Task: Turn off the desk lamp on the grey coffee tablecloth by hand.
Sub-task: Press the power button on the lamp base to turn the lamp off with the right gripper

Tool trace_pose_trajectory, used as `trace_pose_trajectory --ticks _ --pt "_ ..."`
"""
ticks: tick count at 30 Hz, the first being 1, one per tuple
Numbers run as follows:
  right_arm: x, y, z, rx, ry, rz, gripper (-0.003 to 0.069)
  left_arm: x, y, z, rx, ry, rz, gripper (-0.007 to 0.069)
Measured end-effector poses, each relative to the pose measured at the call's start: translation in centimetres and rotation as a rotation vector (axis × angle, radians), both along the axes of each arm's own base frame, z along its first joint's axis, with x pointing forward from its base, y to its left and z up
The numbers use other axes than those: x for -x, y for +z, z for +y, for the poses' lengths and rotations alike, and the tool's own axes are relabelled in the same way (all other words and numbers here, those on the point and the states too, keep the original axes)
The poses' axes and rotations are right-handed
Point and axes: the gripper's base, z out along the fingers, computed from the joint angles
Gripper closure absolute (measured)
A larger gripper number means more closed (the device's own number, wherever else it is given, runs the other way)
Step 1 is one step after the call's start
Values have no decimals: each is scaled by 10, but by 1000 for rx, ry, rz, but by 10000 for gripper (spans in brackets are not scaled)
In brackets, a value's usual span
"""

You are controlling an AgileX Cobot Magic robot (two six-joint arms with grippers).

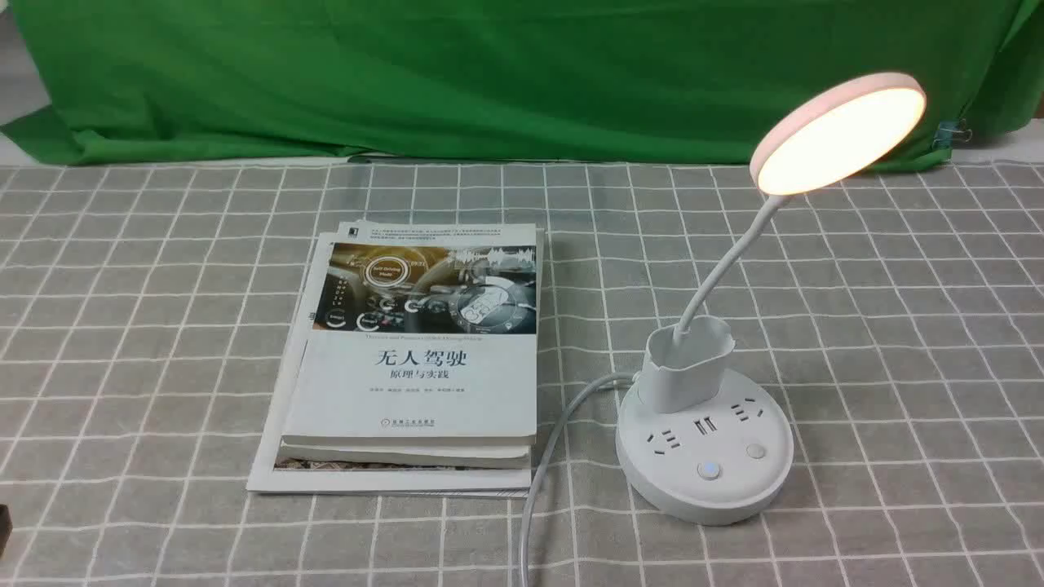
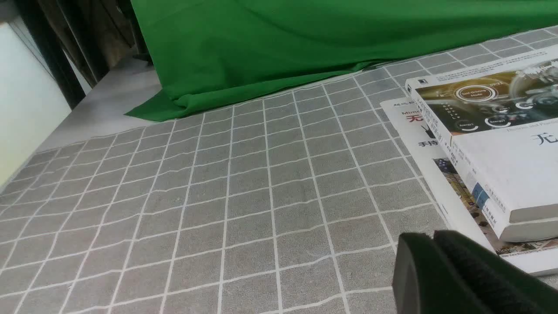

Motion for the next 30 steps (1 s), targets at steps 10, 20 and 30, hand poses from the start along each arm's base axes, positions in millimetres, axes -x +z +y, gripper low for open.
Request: trace_pose_trajectory --ticks 10,20,30 --pt "0 0 0 -16 -3 0 603 0 0 0 0 0 0 606" --pt "-1 17 -1 -37 -17 -184 603 0 0 0 0 0 0 606" --pt "1 33 -3 -67 -31 -360 603 0 0 0 0 0 0 606"
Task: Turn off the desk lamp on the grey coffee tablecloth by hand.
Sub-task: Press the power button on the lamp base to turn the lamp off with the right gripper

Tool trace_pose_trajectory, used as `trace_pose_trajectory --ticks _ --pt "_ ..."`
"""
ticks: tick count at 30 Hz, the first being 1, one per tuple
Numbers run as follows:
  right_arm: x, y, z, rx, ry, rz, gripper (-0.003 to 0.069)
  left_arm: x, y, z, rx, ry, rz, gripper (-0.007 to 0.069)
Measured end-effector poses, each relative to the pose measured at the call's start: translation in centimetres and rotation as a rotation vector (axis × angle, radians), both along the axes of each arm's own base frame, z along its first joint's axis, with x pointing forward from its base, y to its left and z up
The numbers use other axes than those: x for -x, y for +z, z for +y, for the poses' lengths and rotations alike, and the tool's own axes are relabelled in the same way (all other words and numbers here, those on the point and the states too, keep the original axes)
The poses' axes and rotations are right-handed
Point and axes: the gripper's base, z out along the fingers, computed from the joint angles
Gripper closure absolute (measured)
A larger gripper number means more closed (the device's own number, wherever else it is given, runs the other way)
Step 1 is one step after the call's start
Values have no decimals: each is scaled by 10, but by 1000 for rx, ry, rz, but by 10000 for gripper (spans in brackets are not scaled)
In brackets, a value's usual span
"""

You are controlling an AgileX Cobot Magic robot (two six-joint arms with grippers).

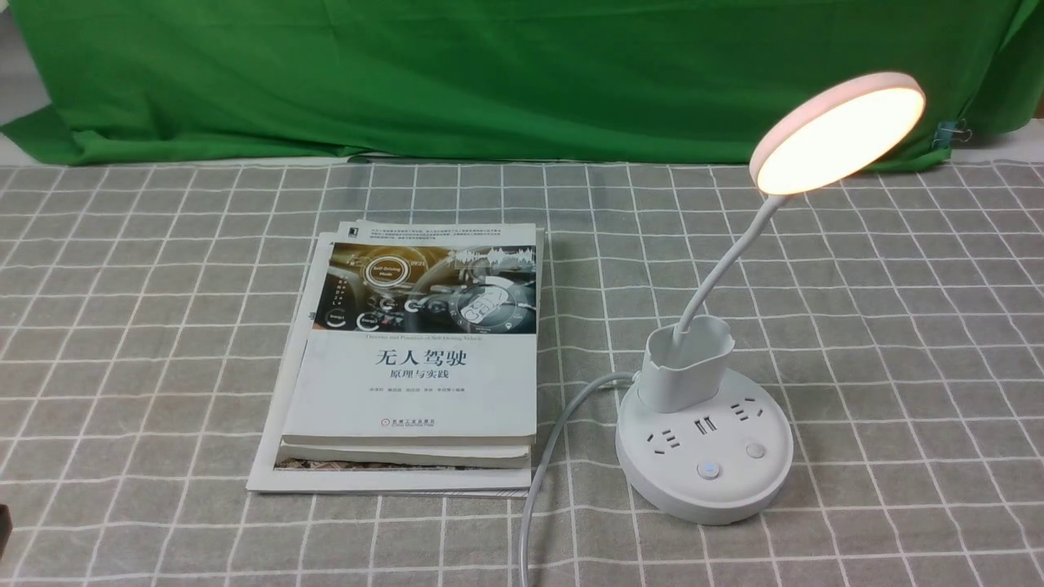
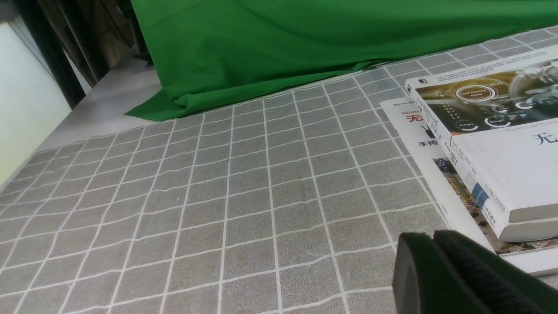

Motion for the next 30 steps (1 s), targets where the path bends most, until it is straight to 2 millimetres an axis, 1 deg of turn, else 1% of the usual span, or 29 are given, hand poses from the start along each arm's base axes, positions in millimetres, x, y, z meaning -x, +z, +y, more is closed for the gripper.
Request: trace_pose_trajectory --ticks 7,9,12,14,15,18,20,21,23,24,26,28,30 --pt "3 11 -1 -60 3 -120 603 0 0 0 0 0 0 606" --pt "5 16 -2 -88 6 -180 603 0 0 0 0 0 0 606" --pt "5 21 -2 -122 17 -187 603 0 0 0 0 0 0 606" --pt "2 32 -2 -139 23 -161 603 0 0 0 0 0 0 606" --pt "0 44 -1 -148 27 -157 603 0 0 0 0 0 0 606" --pt "-10 72 0 -197 44 -95 603 0 0 0 0 0 0 606" --pt "-25 84 2 -256 57 5 603 0 0 0 -1 0 0 606" --pt "-33 86 3 -269 56 57 603 0 0 0 -1 0 0 606" --pt "-51 80 5 -266 44 180 603 0 0 0 0 0 0 606" --pt "-56 77 6 -259 39 217 603 0 0 0 0 0 0 606" --pt "-74 62 7 -223 22 341 603 0 0 0 0 0 0 606" --pt "-86 52 8 -221 13 411 603 0 0 0 0 0 0 606" --pt "-92 45 9 -238 7 463 603 0 0 0 -1 0 0 606"
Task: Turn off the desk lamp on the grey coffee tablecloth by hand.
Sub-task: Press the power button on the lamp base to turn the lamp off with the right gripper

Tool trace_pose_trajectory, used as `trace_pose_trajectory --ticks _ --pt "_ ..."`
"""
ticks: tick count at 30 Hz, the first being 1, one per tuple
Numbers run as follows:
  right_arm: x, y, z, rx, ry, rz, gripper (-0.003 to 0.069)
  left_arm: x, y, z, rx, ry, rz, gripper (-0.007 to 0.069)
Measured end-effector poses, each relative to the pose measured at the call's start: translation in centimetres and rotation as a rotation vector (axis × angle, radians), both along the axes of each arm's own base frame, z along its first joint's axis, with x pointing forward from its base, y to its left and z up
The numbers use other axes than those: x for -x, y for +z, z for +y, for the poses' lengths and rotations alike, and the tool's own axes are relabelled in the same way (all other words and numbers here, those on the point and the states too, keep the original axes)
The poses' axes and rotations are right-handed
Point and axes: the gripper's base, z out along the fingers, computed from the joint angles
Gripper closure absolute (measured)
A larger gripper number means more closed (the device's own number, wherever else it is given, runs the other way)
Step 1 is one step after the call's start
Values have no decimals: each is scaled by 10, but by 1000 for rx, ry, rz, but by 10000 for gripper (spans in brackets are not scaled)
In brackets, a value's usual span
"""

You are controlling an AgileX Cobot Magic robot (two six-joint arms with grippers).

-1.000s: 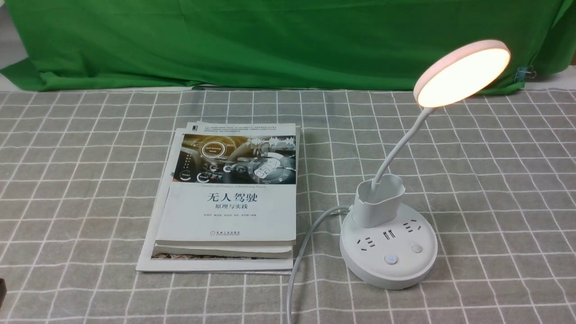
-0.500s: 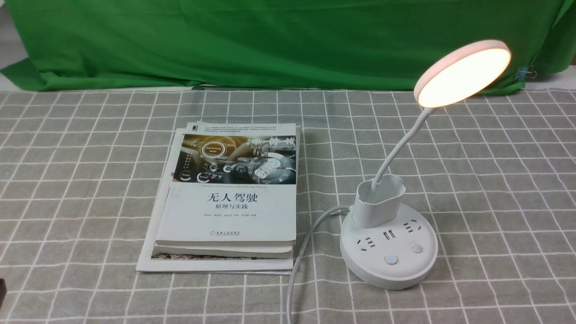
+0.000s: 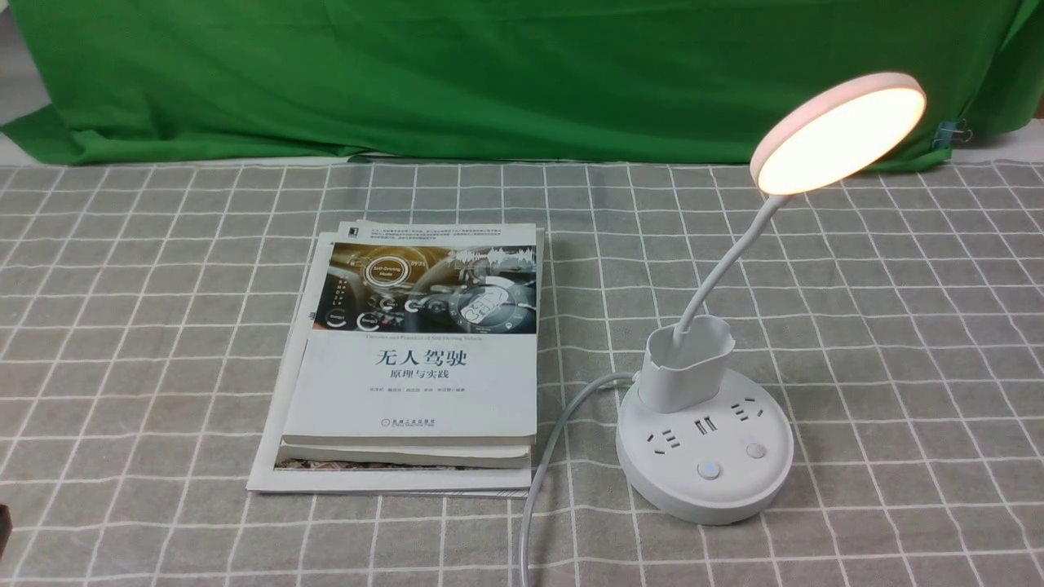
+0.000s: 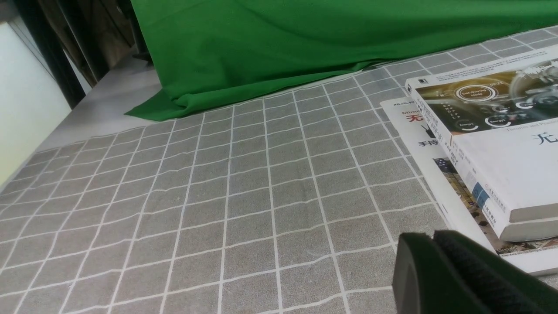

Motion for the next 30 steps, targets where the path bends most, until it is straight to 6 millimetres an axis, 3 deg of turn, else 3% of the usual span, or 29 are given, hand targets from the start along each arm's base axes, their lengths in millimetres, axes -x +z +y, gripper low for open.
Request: trace_pose_trajectory --ticks 5,8,18,24,30 --pt "-19 -38 3 -63 -23 310 603 0 0 0 -2 0 0 606" --pt "-25 -50 5 -58 -23 461 603 0 0 0 -2 0 0 606" --pt "-71 -43 34 117 161 769 592 0 0 0 -2 0 0 606" --pt "-87 -42 54 167 243 820 592 0 0 0 -2 0 0 606" --pt "-95 -54 75 232 331 862 592 0 0 0 -2 0 0 606"
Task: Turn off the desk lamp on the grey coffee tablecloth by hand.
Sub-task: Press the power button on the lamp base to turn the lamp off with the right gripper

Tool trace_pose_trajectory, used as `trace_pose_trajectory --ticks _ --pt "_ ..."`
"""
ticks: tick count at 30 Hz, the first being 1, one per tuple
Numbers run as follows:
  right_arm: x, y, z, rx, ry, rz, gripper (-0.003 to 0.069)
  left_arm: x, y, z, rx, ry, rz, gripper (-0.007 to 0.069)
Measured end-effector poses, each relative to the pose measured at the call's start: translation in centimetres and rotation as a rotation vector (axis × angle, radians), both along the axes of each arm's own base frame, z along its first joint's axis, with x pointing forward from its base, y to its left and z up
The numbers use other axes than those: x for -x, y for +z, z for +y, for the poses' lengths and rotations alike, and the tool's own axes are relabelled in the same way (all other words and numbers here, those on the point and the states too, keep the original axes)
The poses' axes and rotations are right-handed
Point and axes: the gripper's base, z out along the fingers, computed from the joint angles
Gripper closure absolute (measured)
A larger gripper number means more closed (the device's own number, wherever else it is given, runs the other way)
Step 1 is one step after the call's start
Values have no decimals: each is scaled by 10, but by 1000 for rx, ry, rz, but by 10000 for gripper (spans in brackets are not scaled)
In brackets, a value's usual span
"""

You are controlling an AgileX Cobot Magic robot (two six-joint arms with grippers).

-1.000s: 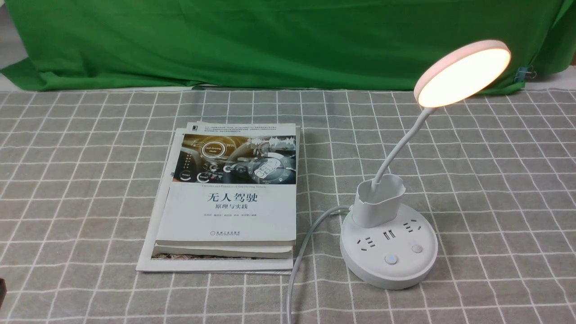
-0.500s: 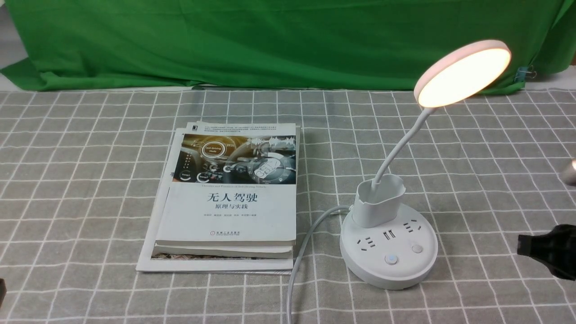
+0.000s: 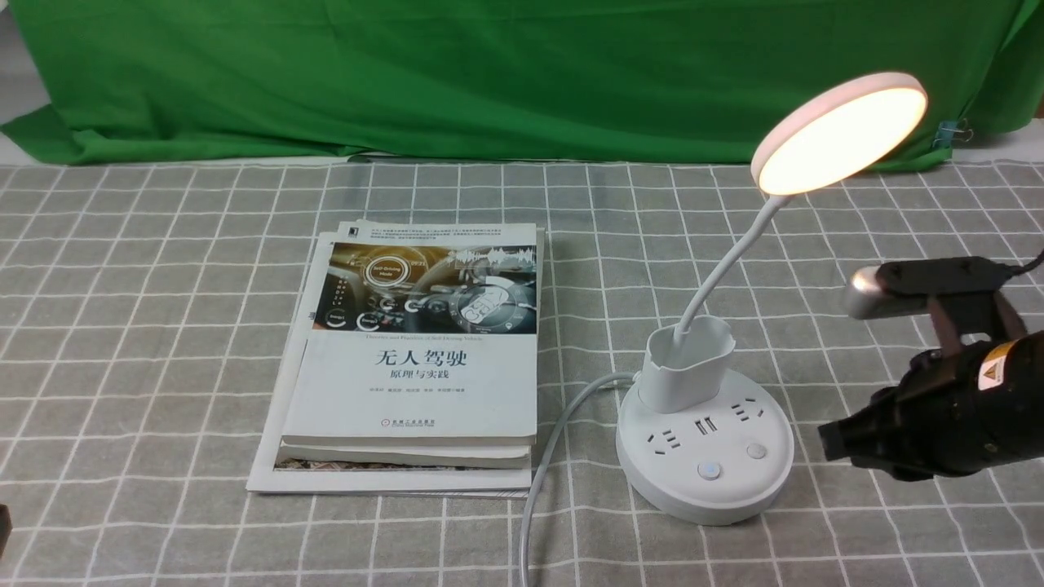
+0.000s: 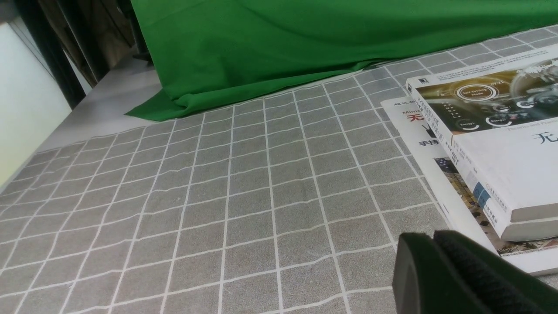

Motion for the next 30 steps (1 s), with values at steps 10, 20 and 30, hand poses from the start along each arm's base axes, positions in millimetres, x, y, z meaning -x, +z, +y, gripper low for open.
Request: trace_pose_trajectory --ticks 10,20,30 --pt "-3 -8 8 23 48 31 592 0 0 0 0 0 0 606" --pt "-20 -10 17 23 62 59 591 0 0 0 0 0 0 606" --pt "-33 -13 32 -48 65 -5 590 0 0 0 0 0 0 606"
